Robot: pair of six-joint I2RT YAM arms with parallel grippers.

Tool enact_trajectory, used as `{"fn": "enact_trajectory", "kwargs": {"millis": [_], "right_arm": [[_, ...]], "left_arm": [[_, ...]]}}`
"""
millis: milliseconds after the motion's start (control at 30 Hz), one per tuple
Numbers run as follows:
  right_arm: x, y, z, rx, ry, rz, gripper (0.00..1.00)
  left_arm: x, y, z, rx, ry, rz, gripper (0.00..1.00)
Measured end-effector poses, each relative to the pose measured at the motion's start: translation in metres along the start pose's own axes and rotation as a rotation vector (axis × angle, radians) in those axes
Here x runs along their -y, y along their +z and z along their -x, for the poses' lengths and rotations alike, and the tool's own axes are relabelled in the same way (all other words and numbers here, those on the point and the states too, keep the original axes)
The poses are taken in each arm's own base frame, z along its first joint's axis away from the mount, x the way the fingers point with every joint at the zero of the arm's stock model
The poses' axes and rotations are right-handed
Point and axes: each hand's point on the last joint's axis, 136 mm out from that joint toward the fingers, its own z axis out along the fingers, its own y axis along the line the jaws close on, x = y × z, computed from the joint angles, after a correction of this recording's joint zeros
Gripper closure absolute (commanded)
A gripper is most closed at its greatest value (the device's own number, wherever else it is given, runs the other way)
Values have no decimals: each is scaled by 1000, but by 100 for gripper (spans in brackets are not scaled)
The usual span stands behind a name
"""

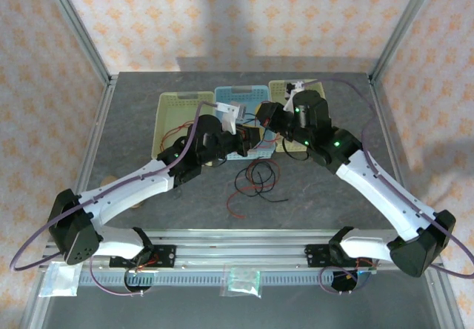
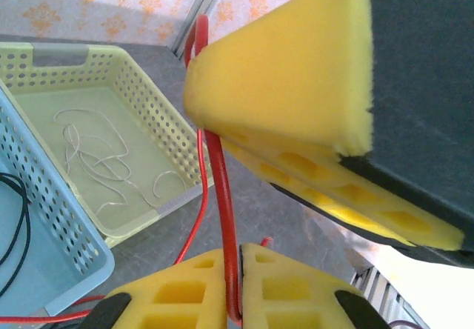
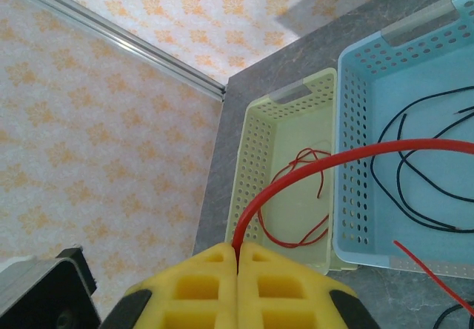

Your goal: Untangle the cables

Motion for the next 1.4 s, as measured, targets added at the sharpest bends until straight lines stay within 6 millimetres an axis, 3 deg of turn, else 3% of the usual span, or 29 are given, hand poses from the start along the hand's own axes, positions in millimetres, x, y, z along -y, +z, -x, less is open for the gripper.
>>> {"fn": "enact_trajectory", "kwargs": {"millis": [167,367,433,533,600,767,867,967,1067,1133,1400], "right_arm": [[0,0,0,-2,0,2,100],[0,0,0,-1,-10,2,99],[0,0,1,0,-15,2,85],[-1,-3,2,4,-36,4,48],[-4,-10,5,21,-70,13,36],[-10,-42,22,134,-150,22,21],[1,-57,28,206,-178,-10,20],[21,-57,27,242,-198,-68,19],[43,-46,19,231,-222,-134,4],[54,-39,15,217,-244,-172,0],[84,-19,-7,144,-331,-241,0]], "left_arm": [[-1,0,0,1,-3,4,100],[-3,0,1,8,-2,15,100],[-4,0,2,12,-3,23,100],[-9,0,3,20,-3,47,100],[-14,-1,3,26,-4,78,100],[-33,-10,12,42,-11,172,100],[-43,-24,28,78,-12,229,100],[-50,-41,49,127,-1,283,100],[-62,-58,69,168,5,339,100],[-75,-67,77,176,8,387,100],[-144,-93,83,146,-27,583,100]]}}
